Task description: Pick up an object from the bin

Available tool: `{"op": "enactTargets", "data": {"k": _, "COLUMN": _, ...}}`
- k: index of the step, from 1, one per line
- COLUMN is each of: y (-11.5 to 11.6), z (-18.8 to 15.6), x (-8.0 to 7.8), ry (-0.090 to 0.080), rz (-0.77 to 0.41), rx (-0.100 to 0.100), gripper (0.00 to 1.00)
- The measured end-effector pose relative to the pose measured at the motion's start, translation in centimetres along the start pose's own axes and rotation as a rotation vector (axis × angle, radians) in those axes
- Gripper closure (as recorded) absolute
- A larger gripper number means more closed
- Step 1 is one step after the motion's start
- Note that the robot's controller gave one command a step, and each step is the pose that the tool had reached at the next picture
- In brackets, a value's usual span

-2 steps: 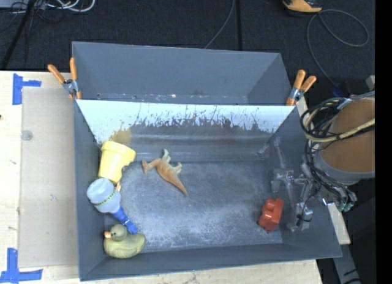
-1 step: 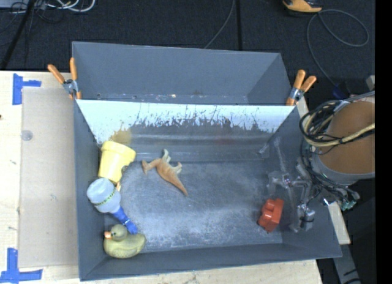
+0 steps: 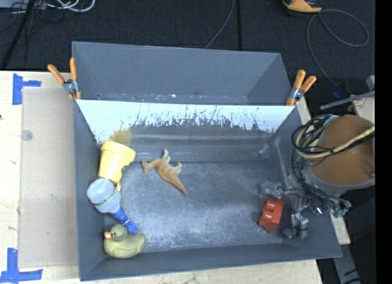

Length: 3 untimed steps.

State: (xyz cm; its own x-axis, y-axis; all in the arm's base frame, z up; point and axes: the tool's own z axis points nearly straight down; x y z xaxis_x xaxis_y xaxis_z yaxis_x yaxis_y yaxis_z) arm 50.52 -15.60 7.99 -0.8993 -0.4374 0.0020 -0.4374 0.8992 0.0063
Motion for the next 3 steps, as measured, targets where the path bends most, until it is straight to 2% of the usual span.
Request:
{"op": "enactTargets", "data": {"k": 1, "y": 0.76, "z": 1.71, "x": -0.02, "ry": -0.002, "rz": -0.151, "rx": -0.004, "gripper": 1.00}}
{"op": "enactTargets", "data": {"k": 3, "y": 0.84, "z": 0.91, "x": 0.17, "ry": 0.001, "rz": -0.172, "rx": -0.006, "gripper": 1.00}}
